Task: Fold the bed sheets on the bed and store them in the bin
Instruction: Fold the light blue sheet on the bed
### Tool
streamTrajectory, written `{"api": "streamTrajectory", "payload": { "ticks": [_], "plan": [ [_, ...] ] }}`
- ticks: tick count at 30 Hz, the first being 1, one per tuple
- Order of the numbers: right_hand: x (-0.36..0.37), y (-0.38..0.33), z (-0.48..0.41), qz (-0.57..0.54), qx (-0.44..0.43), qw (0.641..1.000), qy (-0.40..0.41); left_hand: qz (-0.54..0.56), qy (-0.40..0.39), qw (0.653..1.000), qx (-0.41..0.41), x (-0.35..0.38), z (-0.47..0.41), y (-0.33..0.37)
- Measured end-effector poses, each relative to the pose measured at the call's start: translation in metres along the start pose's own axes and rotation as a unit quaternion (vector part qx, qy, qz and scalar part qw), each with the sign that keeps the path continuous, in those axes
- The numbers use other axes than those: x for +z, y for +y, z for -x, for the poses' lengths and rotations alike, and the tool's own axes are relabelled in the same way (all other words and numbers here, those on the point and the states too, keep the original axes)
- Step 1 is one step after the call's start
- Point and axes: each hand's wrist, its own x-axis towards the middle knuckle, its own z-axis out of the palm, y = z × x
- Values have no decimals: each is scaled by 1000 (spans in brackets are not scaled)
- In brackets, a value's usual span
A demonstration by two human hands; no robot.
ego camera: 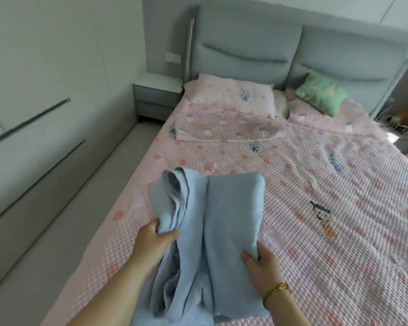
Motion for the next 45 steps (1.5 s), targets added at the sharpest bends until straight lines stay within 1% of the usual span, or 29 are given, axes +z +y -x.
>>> {"api": "streamTrajectory", "payload": {
  "ticks": [3, 5, 6, 8, 10, 12, 15, 19, 21, 22, 24, 28, 31, 33, 37, 40, 44, 45],
  "plan": [
    [30, -30, 19, 78, -84, 992, -57, 4, 46, 998, 33, -26, 38, 16],
    [52, -42, 37, 126, -144, 975, -113, 1, 86, 995, 43, -38, 64, 16],
    [64, -47, 49, 148, -170, 963, -148, 0, 112, 993, 40, -44, 80, 13],
    [80, -50, 72, 169, -209, 944, -192, -16, 155, 987, 27, -52, 107, 3],
    [95, -50, 97, 141, -235, 935, -225, -25, 197, 980, 19, -67, 136, -6],
    [115, -48, 121, 144, -261, 921, -251, -24, 239, 971, 9, -92, 166, -16],
    [151, -42, 159, 137, -277, 903, -300, -11, 274, 961, -27, -132, 207, -37],
    [208, -48, 212, 159, -291, 861, -385, 40, 336, 939, -61, -195, 258, -74],
    [246, -60, 240, 183, -298, 833, -428, 61, 364, 926, -81, -234, 280, -93],
    [267, -65, 251, 202, -316, 818, -437, 65, 377, 920, -88, -254, 289, -101],
    [314, -76, 281, 221, -338, 798, -447, 55, 411, 905, -93, -301, 309, -119],
    [406, -102, 351, 190, -330, 778, -499, 43, 440, 890, -112, -402, 349, -150],
    [464, -111, 394, 165, -292, 786, -520, 46, 454, 881, -125, -466, 370, -169],
    [502, -107, 413, 157, -270, 793, -522, 47, 456, 876, -149, -503, 377, -185],
    [559, -119, 436, 162, -259, 783, -541, 47, 453, 874, -171, -557, 380, -211],
    [616, -122, 446, 183, -245, 785, -539, 64, 449, 867, -204, -604, 374, -234],
    [683, -139, 461, 215, -220, 759, -573, 40, 443, 864, -237, -666, 369, -253],
    [700, -142, 464, 217, -211, 757, -578, 36, 441, 863, -244, -683, 367, -257]
  ]
}}
